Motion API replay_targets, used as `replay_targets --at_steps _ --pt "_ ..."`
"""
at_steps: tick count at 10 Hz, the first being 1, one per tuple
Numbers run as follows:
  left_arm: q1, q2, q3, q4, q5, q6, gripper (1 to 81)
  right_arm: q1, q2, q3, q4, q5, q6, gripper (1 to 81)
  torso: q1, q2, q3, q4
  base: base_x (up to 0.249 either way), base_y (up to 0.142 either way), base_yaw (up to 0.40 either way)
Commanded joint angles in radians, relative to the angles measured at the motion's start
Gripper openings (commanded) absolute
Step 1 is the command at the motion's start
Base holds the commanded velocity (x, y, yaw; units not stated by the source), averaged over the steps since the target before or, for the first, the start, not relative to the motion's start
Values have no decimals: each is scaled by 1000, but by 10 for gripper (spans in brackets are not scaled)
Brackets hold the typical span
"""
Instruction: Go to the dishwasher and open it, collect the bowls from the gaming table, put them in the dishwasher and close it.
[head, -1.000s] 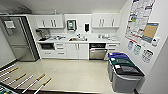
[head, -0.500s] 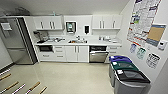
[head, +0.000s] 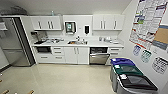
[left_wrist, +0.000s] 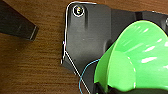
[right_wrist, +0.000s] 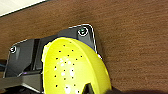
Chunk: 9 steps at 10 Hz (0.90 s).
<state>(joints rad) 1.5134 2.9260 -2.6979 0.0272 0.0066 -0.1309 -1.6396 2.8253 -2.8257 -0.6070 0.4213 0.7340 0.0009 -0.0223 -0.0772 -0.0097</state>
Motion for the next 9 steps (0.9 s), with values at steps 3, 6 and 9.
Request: replay_targets --at_steps 3,6,9 --pt "-35 -13 -4 0 61 4 10 28 -25 -15 -10 -32 2 10 -1 0 0 0 253 0 0" --pt "-37 -13 -4 -1 61 4 10 30 -27 -15 -11 -32 4 10 0 0 0 0 234 -57 0" --pt "-35 -11 -4 -3 61 4 10 31 -27 -15 -11 -32 4 10 0 0 0 0 229 -98 0"
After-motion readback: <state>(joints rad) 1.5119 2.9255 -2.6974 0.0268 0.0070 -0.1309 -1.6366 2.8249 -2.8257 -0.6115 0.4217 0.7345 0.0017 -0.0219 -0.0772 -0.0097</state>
